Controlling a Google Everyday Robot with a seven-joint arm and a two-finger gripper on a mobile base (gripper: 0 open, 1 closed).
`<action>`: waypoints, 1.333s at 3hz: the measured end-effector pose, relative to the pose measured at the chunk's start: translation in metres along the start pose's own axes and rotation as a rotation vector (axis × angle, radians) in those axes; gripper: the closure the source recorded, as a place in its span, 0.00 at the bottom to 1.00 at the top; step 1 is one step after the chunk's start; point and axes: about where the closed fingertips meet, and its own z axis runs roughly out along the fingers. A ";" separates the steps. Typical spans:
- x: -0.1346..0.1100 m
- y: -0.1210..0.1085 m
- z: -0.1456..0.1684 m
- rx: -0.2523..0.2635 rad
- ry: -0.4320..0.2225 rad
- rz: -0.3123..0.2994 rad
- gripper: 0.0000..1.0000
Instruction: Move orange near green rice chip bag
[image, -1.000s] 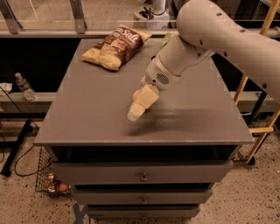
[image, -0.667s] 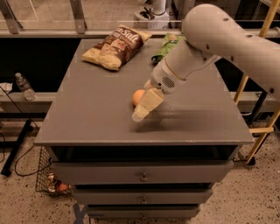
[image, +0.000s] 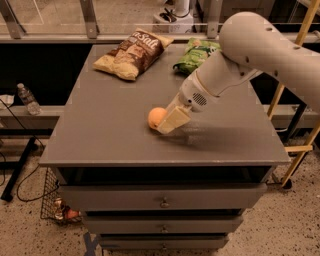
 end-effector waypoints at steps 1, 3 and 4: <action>0.008 0.000 -0.008 0.014 -0.026 0.007 0.85; 0.079 -0.005 -0.087 0.220 -0.144 0.187 1.00; 0.079 -0.005 -0.087 0.220 -0.144 0.187 1.00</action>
Offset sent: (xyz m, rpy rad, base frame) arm -0.0197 -0.1174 0.0143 0.0963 -0.0642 -0.2712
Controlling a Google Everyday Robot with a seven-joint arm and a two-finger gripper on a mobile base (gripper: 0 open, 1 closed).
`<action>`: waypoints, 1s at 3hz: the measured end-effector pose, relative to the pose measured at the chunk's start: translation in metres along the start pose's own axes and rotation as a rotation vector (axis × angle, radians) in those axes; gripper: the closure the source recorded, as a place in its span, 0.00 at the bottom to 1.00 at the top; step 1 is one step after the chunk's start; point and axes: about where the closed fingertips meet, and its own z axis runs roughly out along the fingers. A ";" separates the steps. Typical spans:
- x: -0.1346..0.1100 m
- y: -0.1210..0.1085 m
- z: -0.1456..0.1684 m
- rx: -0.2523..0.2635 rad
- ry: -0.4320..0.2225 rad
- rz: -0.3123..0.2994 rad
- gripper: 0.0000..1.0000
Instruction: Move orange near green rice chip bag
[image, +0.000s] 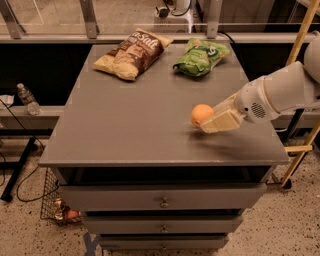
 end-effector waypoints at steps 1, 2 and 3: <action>-0.005 -0.006 -0.004 0.031 -0.037 0.008 1.00; -0.027 -0.034 -0.027 0.099 -0.122 0.018 1.00; -0.048 -0.083 -0.055 0.178 -0.177 0.060 1.00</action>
Offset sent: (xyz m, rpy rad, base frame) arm 0.0735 -0.0508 0.1058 0.1498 -0.2667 -0.1796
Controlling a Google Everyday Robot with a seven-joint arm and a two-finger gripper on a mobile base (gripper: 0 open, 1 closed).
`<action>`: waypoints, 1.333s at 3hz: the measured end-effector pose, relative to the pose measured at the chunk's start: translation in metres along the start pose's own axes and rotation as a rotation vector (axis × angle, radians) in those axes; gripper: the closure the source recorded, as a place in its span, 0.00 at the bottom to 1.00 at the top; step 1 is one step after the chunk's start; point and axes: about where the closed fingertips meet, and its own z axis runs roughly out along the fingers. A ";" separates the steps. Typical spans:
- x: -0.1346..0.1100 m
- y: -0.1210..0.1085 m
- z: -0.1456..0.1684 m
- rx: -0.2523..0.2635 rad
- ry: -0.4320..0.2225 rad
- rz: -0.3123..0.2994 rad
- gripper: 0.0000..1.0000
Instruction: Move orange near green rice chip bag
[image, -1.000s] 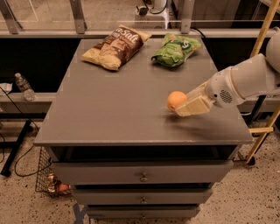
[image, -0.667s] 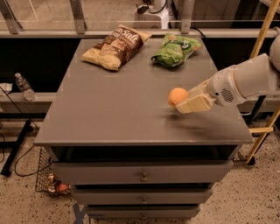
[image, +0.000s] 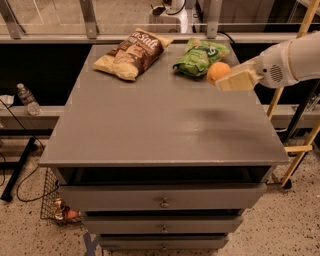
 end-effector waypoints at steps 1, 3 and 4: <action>-0.018 -0.060 0.000 0.104 0.016 0.076 1.00; -0.001 -0.118 0.054 0.186 0.214 0.181 1.00; 0.016 -0.124 0.081 0.179 0.296 0.202 1.00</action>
Offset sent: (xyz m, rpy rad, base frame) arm 0.1337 -0.0616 -0.0014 -0.1098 0.1297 -0.3308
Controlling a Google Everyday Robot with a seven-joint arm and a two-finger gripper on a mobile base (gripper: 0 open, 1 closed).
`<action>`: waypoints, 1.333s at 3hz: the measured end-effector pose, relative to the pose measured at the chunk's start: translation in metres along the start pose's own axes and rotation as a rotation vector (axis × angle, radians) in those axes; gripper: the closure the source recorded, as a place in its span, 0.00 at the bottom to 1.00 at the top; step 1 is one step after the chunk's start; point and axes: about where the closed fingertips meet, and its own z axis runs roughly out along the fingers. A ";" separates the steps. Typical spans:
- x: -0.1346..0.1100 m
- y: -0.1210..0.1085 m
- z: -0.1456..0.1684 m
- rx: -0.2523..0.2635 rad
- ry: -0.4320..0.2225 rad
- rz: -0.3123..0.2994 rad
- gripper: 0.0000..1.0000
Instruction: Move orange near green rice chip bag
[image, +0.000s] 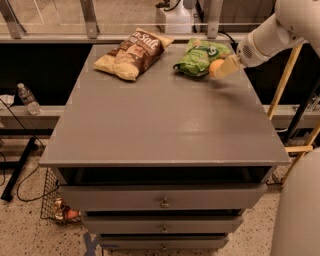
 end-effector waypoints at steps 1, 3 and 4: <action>0.006 0.000 0.023 -0.005 0.068 0.003 1.00; 0.010 0.002 0.040 -0.023 0.102 0.016 0.58; 0.011 0.003 0.044 -0.027 0.106 0.016 0.35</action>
Offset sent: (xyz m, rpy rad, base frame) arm 0.0200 0.0083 -0.0415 -0.0327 0.1285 -0.0126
